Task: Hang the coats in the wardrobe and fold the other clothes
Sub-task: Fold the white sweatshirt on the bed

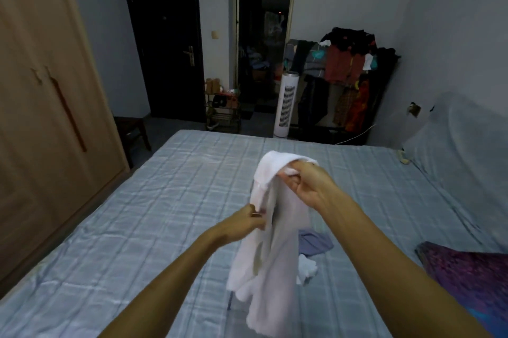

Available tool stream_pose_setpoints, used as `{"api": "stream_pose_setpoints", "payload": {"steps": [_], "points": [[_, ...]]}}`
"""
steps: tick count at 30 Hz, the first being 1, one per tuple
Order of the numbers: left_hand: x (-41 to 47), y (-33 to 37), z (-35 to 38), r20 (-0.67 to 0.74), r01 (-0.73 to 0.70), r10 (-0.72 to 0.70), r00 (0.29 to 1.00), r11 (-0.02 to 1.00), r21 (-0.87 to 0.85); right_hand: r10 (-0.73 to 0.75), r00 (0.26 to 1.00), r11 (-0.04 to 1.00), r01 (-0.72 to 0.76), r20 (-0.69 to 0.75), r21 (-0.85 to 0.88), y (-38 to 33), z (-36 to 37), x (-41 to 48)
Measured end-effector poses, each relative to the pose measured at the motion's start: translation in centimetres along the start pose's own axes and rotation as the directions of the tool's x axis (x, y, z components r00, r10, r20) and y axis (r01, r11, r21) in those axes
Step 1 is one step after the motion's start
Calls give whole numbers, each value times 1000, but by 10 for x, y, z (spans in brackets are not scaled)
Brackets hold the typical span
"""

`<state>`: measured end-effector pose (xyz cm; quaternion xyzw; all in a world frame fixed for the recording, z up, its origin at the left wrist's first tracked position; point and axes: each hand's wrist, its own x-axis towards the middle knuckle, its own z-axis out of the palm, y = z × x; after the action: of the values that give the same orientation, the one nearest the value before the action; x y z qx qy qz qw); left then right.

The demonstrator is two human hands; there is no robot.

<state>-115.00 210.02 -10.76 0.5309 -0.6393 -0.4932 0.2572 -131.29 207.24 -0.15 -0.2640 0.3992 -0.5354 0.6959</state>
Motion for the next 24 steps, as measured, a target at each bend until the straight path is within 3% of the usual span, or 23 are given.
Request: {"api": "stream_pose_setpoints", "payload": {"steps": [2, 3, 5, 7, 11, 13, 15, 17, 18, 20, 21, 24], "points": [[3, -1, 19, -75, -52, 51, 996, 999, -7, 15, 1000, 999, -15, -4, 52, -3, 6, 1], [4, 2, 26, -185, -79, 80, 979, 997, 14, 20, 1000, 998, -19, -13, 54, -5, 9, 0], [13, 8, 34, -407, -67, 104, 907, 992, 105, 12, 1000, 999, -11, -23, 38, -9, 11, -4], [24, 11, 26, -528, -84, 159, 834, 983, 163, -19, 999, 998, 22, -36, 61, -17, 5, -7], [27, 35, -21, -526, -226, 251, 813, 968, 114, -62, 977, 988, 89, -203, 125, -34, -28, -7], [28, 52, -38, -519, -273, 317, 794, 948, 161, -60, 976, 998, 63, -208, 8, -32, -35, -10], [30, 69, -43, -470, -302, 390, 792, 919, 254, -104, 974, 973, 58, -201, -223, -22, -33, -14], [32, 83, -44, -341, -355, 480, 808, 859, 369, -254, 958, 851, 157, -130, -502, -9, -27, -17], [30, 90, -44, -260, -378, 515, 817, 818, 433, -344, 939, 716, 254, -13, -651, -3, -26, -18], [30, 101, -46, -130, -406, 546, 827, 742, 534, -326, 895, 423, 427, 305, -800, 8, -18, -19], [30, 105, -49, -95, -414, 552, 828, 717, 561, -282, 874, 338, 477, 397, -811, 11, -15, -17], [20, 110, -59, -34, -415, 537, 843, 689, 595, -318, 850, 261, 504, 420, -823, 11, -9, -9]]}}
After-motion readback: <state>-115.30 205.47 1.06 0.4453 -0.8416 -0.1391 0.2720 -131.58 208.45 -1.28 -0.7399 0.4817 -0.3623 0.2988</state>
